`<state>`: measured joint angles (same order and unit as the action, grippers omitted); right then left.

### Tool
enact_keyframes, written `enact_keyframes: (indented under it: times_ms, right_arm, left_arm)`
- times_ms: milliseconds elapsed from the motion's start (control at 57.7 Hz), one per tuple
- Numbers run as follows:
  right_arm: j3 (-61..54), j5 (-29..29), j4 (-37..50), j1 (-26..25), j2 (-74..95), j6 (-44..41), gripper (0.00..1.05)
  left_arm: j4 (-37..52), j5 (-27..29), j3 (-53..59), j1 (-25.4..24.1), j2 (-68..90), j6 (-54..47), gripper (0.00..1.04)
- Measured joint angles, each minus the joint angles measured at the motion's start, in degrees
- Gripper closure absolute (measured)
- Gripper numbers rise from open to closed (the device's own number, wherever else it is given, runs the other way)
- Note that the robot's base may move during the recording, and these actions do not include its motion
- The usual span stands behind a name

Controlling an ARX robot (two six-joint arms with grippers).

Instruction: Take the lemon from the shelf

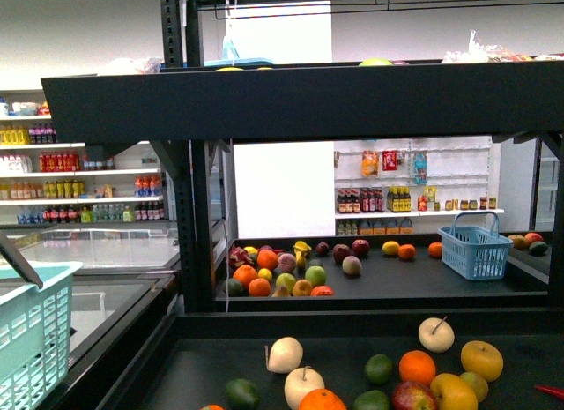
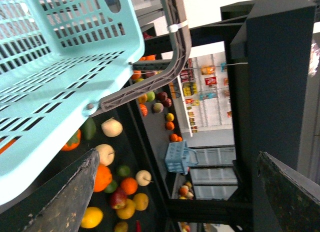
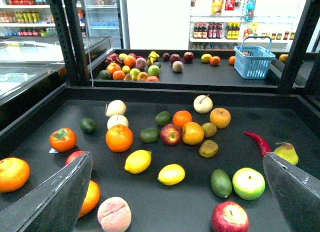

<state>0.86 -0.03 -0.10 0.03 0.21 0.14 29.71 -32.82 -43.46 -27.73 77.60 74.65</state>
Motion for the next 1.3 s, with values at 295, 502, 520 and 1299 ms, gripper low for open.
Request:
enact_keyframes:
  times_ms: [295,502,520,1299]
  right_arm:
    - [0.0,0.0,0.0,0.0,0.0,0.0,0.02]
    - [0.0,0.0,0.0,0.0,0.0,0.0,0.02]
    - [0.0,0.0,0.0,0.0,0.0,0.0,0.02]
    - [0.0,0.0,0.0,0.0,0.0,0.0,0.02]
  left_arm:
    - [1.1,-0.2,-11.8,0.6,13.0,4.7,0.08]
    - [-0.1,0.3,-20.2,2.0,20.2,4.5,0.08]
    - [-0.3,0.5,-20.9,2.1,20.8,4.5,0.08]
    - [-2.8,3.0,-40.8,5.0,37.4,2.4,0.08]
